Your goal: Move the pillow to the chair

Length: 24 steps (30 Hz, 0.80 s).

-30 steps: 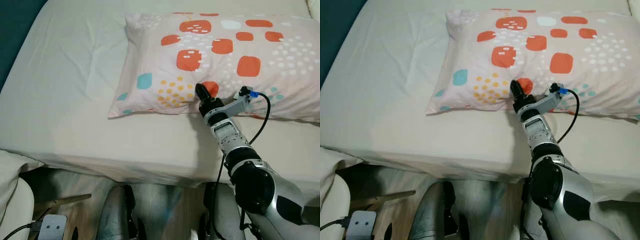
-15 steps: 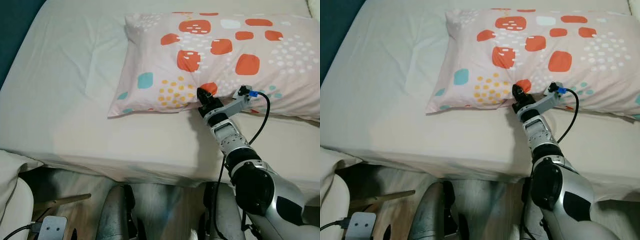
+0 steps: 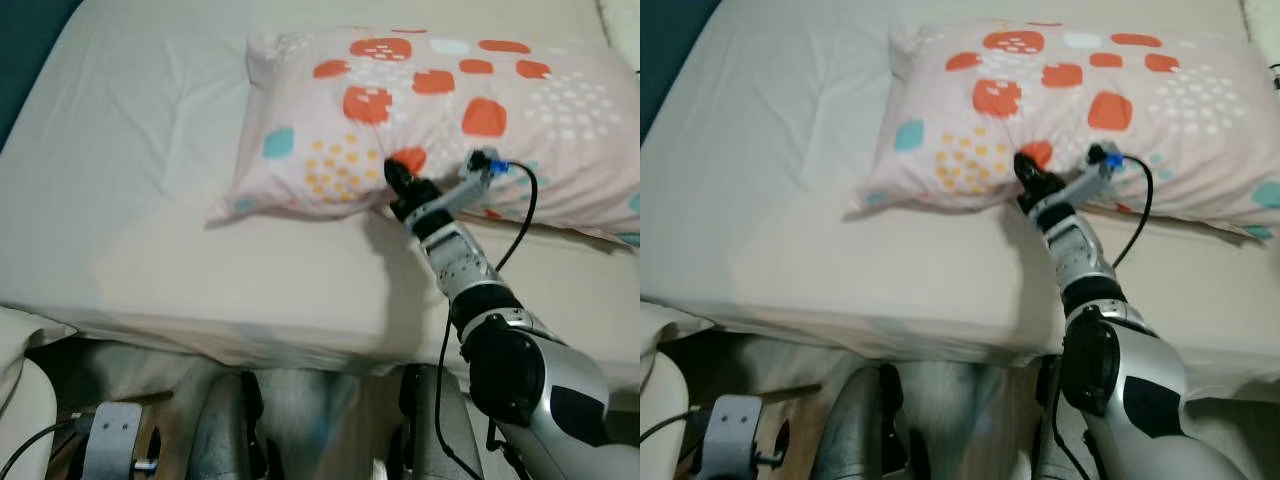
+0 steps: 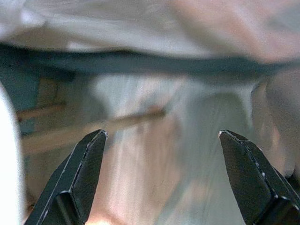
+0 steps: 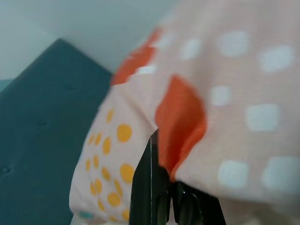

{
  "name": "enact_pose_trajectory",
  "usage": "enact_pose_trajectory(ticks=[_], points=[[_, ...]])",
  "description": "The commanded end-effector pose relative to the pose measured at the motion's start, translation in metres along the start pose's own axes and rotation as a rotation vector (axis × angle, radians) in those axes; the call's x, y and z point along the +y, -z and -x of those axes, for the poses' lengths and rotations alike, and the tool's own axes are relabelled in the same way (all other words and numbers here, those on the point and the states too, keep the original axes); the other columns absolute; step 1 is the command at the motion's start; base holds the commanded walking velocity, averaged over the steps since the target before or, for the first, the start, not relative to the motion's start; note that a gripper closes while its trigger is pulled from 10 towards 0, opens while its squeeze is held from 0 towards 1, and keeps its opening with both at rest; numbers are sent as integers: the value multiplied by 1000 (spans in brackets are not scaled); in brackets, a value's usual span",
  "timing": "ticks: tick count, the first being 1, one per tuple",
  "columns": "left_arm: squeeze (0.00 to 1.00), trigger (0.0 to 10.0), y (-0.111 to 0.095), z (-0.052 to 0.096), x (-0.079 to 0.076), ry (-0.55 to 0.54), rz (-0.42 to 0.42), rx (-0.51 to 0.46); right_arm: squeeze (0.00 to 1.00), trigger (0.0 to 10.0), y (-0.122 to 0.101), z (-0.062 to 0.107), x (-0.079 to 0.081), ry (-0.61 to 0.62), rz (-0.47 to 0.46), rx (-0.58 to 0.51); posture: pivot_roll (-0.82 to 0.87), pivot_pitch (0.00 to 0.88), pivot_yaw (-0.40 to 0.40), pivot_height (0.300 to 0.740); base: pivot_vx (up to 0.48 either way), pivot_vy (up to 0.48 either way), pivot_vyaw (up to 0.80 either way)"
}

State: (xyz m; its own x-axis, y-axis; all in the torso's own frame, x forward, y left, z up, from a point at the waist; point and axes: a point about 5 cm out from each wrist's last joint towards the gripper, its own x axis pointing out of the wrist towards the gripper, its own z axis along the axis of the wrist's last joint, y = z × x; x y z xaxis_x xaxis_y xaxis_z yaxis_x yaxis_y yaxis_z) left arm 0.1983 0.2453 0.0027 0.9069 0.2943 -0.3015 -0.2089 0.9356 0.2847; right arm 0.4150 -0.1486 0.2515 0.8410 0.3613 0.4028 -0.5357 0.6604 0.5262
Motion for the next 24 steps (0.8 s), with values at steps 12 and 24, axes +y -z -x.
enact_pose_trajectory(ticks=[12,24], points=[[0,10000,-4,-36,-7,-97,116,94,0,0,-19,-22,54,-349,9,-84,56,121,25,586,0,0,0],[0,10000,-9,-53,-18,-93,147,156,0,0,-5,-18,66,-417,-22,-71,13,52,26,641,-223,0,0]])
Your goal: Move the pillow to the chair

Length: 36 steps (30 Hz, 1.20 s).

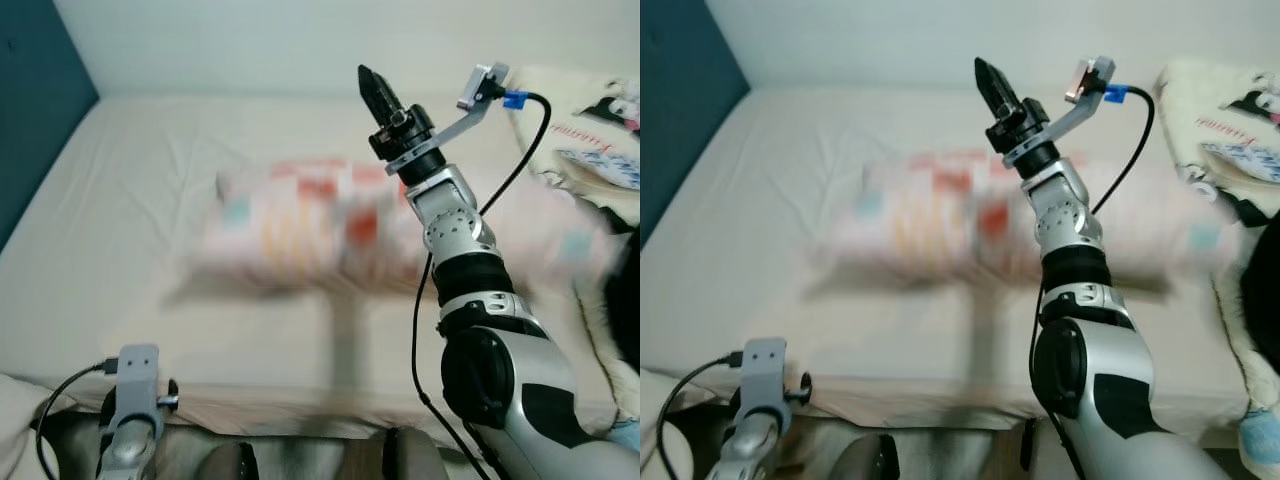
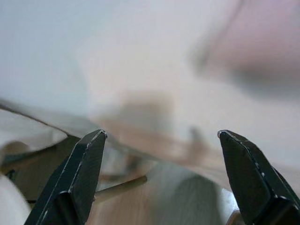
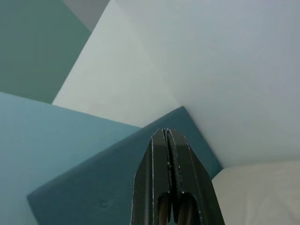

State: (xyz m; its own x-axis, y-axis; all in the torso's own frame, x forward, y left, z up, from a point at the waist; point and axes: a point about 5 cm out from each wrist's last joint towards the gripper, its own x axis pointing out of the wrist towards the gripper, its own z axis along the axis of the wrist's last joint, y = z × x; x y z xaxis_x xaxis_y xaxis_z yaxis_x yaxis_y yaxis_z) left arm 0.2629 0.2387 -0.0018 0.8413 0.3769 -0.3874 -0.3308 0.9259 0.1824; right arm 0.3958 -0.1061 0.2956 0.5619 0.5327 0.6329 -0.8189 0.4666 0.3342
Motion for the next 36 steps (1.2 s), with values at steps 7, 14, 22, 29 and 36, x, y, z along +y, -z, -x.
enact_pose_trajectory(ticks=[7,14,22,29,36], points=[[0,10000,18,4,1,-22,31,67,0,0,15,2,8,-9,16,64,-5,47,26,671,0,0,0],[0,10000,25,6,-4,-5,22,87,0,10000,69,33,-16,270,197,421,-13,58,32,686,0,0,0],[0,10000,26,6,-4,0,19,85,0,10000,91,68,-30,421,137,494,-14,68,37,666,0,0,0],[0,10000,27,6,-5,12,10,86,0,10000,94,78,-34,467,87,486,-22,76,40,641,0,0,0],[0,10000,27,7,-4,9,11,80,0,10000,109,103,-41,564,38,513,-20,82,38,611,0,0,0]])
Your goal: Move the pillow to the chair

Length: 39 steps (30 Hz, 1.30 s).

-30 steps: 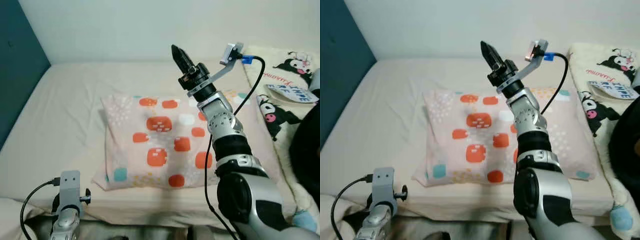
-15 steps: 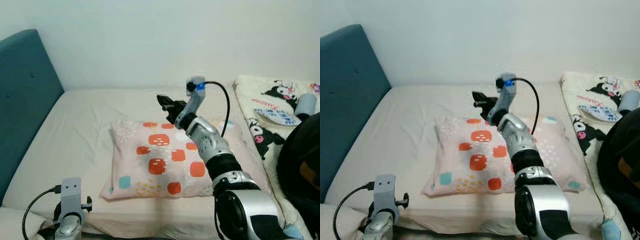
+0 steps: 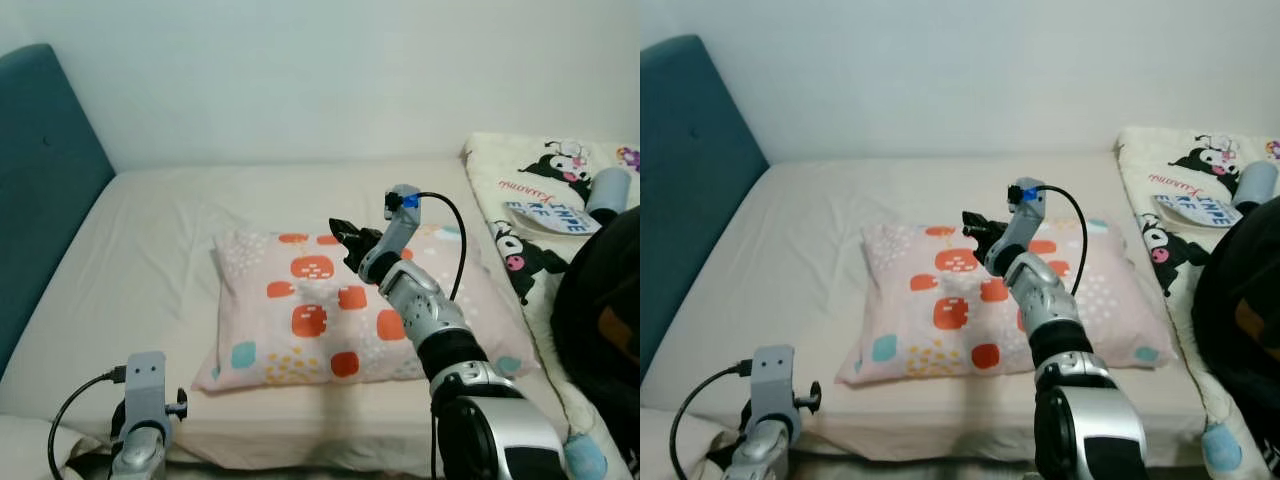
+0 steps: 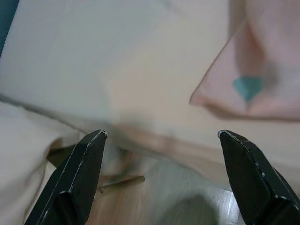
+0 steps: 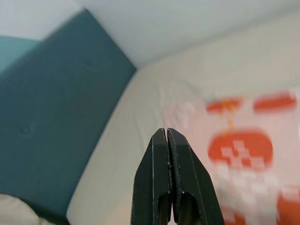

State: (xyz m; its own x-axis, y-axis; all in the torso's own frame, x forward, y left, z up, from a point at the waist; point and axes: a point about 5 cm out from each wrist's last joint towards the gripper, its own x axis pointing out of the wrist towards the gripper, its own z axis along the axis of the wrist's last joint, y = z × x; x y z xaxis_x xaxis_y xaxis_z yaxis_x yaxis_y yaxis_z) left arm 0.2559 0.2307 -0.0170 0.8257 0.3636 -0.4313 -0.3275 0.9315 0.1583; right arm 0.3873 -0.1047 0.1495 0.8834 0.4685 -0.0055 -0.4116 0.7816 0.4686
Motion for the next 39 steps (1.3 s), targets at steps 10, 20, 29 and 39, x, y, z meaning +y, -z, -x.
enact_pose_trajectory(ticks=[10,20,29,39], points=[[0,10000,-1,-2,16,-26,-3,-16,1000,10000,28,28,-41,191,-119,25,-18,97,46,566,0,0,0],[0,10000,-7,-2,15,-14,-17,-55,1000,10000,34,42,-60,280,-255,-27,-10,122,45,526,0,0,0],[0,10000,-2,0,14,-8,-21,-51,1000,10000,43,51,-68,342,-280,-5,-10,142,38,501,0,0,0],[0,10000,2,3,6,17,-31,-46,1000,10000,49,72,-91,586,-282,88,-27,149,19,461,0,0,0]])
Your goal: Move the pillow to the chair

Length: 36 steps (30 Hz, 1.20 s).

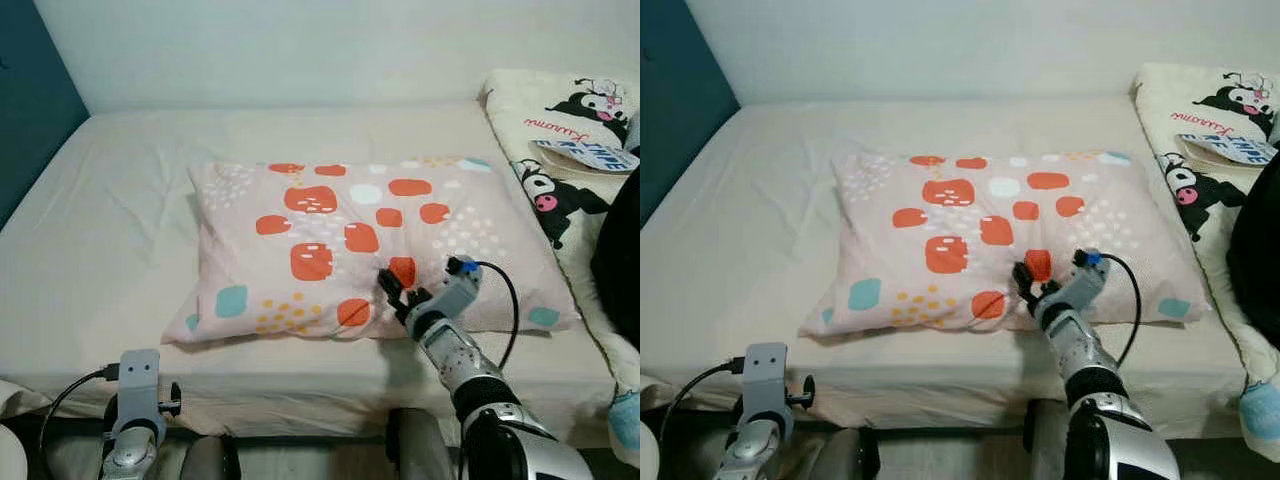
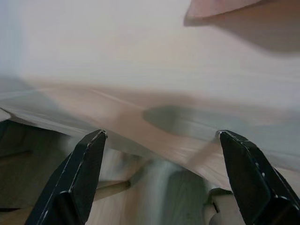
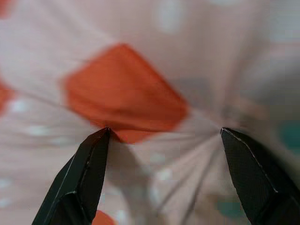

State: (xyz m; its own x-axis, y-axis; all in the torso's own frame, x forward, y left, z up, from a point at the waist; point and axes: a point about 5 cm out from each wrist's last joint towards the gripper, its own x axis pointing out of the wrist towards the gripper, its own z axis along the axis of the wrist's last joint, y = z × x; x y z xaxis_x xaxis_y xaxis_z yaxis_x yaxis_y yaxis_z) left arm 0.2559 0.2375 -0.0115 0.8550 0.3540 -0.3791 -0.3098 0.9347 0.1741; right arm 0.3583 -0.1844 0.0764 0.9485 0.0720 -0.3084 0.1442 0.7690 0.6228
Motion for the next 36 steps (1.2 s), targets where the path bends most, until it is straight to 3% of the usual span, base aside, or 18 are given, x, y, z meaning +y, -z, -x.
enact_pose_trajectory(ticks=[1,2,3,4,6,7,10,13,14,15,17,18,20,31,36], points=[[0,10000,7,4,-2,8,-9,14,1000,10000,8,4,-13,85,19,53,-27,149,19,461,0,0,0],[0,10000,7,4,-3,11,-9,15,1000,10000,2,6,-19,147,74,51,-34,147,15,461,0,0,0],[0,10000,7,4,-3,11,-9,15,1000,10000,2,6,-19,147,74,51,-34,147,15,461,0,0,0],[0,10000,7,4,-5,15,-9,16,388,10000,-11,11,-35,274,181,55,-36,150,14,461,0,0,0],[0,10000,7,4,-5,15,-9,16,388,10000,-11,11,-35,274,181,55,-36,150,14,461,0,0,0],[0,10000,7,4,-6,18,-9,17,0,10000,-18,13,-41,316,180,46,-44,148,12,461,0,0,0],[0,10000,7,4,-9,25,-8,20,0,10000,-24,14,-43,286,43,67,-56,156,11,461,0,0,0],[0,10000,6,4,-11,26,-6,17,0,10000,-16,16,-47,272,-9,90,-53,160,7,461,0,0,0],[0,10000,6,4,-11,26,-5,14,0,10000,-11,15,-43,195,-67,76,-53,163,5,461,0,0,0],[0,10000,6,4,-11,26,-5,14,0,10000,-11,15,-43,195,-67,76,-53,163,5,461,0,0,0],[0,10000,6,5,-12,25,-3,11,0,10000,-2,14,-31,8,-190,35,-43,169,7,461,0,0,0],[0,10000,6,5,-12,25,-3,11,0,10000,-2,14,-31,8,-190,35,-43,169,7,461,0,0,0],[0,10000,8,6,-10,23,-6,11,0,10000,3,16,-24,-119,-286,-12,-38,177,13,461,0,0,0],[0,10000,16,11,2,-2,-16,14,0,10000,13,12,-14,-206,-382,-29,-7,218,22,461,0,0,0],[0,10000,22,16,14,-11,-46,8,0,10000,-10,7,-1,-305,-427,-124,26,251,42,461,0,0,0]])
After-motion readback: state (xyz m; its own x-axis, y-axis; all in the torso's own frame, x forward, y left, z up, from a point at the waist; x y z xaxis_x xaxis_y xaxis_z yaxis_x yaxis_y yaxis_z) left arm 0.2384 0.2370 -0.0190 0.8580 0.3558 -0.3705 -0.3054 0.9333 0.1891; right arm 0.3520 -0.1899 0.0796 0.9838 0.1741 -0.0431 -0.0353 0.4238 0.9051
